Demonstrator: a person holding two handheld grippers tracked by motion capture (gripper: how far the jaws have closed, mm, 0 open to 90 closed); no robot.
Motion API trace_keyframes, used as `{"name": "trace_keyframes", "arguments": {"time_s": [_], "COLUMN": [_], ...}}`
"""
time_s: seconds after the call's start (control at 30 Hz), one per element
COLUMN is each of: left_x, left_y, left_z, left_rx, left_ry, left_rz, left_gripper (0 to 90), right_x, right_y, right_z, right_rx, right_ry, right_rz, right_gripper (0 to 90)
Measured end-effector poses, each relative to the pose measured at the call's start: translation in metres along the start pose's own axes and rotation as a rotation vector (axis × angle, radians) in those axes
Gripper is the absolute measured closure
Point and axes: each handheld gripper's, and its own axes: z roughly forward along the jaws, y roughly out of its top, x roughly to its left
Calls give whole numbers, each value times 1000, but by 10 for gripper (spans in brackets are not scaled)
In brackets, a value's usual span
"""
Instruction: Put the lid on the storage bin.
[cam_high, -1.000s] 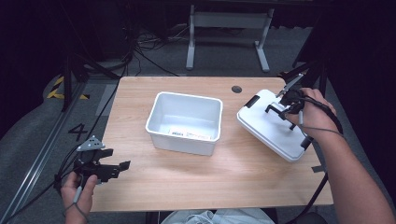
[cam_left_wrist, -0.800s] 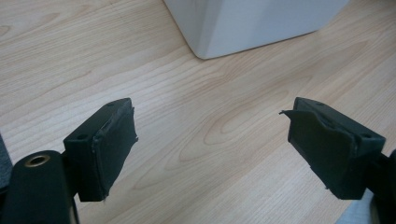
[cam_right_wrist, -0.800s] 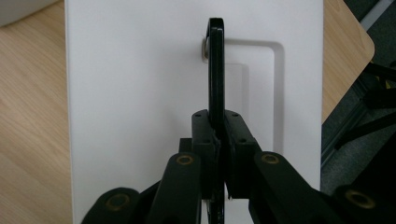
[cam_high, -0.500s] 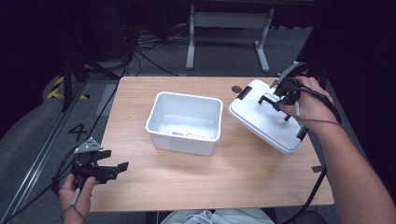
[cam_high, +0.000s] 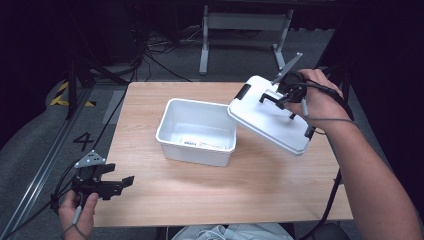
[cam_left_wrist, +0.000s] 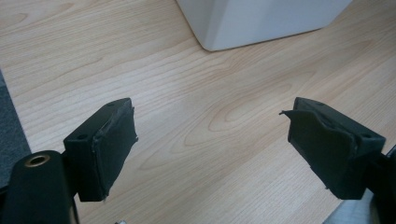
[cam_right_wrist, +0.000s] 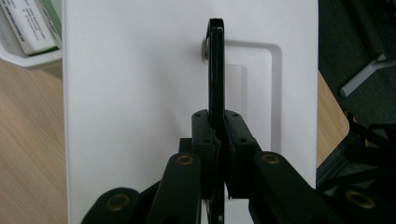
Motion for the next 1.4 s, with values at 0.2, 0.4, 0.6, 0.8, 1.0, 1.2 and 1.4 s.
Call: {"name": "trace_keyframes", "arguments": {"time_s": [0.2, 0.4, 0.6, 0.8, 1.0, 1.2, 1.4], "left_x": [0, 0, 0, 1, 1, 0, 1], "left_y": [1, 2, 4, 5, 6, 5, 4], "left_z": [1, 2, 4, 4, 4, 4, 2], "left_rx": [-2, 2, 1, 2, 4, -3, 0], "left_ry": [-1, -9, -12, -18, -20, -16, -13], "left_rz": [0, 7, 14, 18, 18, 14, 14], "left_gripper": [156, 156, 156, 156, 156, 156, 156], "right_x": [12, 25, 37, 47, 55, 64, 76], "right_y": [22, 44, 67, 85, 99, 116, 131], "right_z": [-1, 1, 2, 6, 11, 20, 32], "right_rx": [-26, -52, -70, -81, -87, -97, -87], "right_ry": [7, 24, 31, 49, 61, 78, 103], "right_rz": [-48, -83, -124, -159, -192, -221, -248], "right_gripper": [852, 852, 851, 852, 852, 852, 851]}}
